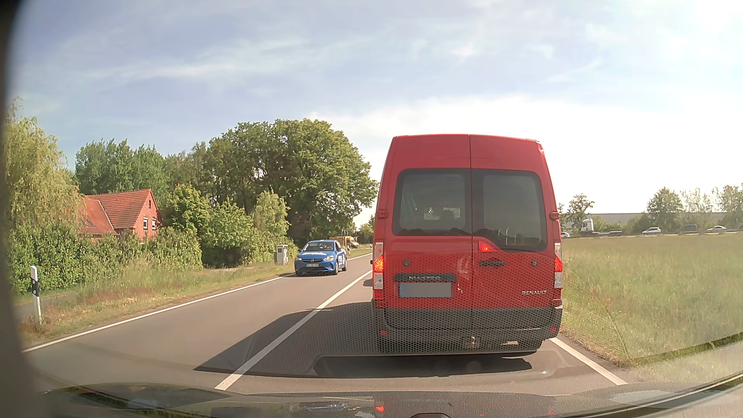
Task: Follow the waypoints while adhering to traffic rules and regulations
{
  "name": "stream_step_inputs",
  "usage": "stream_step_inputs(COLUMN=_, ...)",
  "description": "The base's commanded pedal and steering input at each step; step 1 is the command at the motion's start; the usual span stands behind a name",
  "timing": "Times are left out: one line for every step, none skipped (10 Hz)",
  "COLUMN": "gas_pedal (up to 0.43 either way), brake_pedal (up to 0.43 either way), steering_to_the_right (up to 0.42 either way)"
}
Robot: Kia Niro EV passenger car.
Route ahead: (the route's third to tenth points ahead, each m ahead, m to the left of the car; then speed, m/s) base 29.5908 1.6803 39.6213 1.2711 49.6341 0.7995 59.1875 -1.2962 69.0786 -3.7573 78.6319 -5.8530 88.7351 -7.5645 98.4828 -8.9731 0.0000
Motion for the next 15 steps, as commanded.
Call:
stream_step_inputs(gas_pedal=0.000, brake_pedal=0.268, steering_to_the_right=-0.001)
stream_step_inputs(gas_pedal=0.000, brake_pedal=0.262, steering_to_the_right=0.000)
stream_step_inputs(gas_pedal=0.000, brake_pedal=0.262, steering_to_the_right=0.000)
stream_step_inputs(gas_pedal=0.000, brake_pedal=0.262, steering_to_the_right=0.000)
stream_step_inputs(gas_pedal=0.000, brake_pedal=0.268, steering_to_the_right=-0.001)
stream_step_inputs(gas_pedal=0.000, brake_pedal=0.268, steering_to_the_right=0.000)
stream_step_inputs(gas_pedal=0.000, brake_pedal=0.262, steering_to_the_right=-0.001)
stream_step_inputs(gas_pedal=0.000, brake_pedal=0.268, steering_to_the_right=0.000)
stream_step_inputs(gas_pedal=0.000, brake_pedal=0.268, steering_to_the_right=0.000)
stream_step_inputs(gas_pedal=0.000, brake_pedal=0.268, steering_to_the_right=0.000)
stream_step_inputs(gas_pedal=0.000, brake_pedal=0.268, steering_to_the_right=0.000)
stream_step_inputs(gas_pedal=0.000, brake_pedal=0.268, steering_to_the_right=0.000)
stream_step_inputs(gas_pedal=0.000, brake_pedal=0.262, steering_to_the_right=0.000)
stream_step_inputs(gas_pedal=0.000, brake_pedal=0.262, steering_to_the_right=0.000)
stream_step_inputs(gas_pedal=0.000, brake_pedal=0.268, steering_to_the_right=0.000)
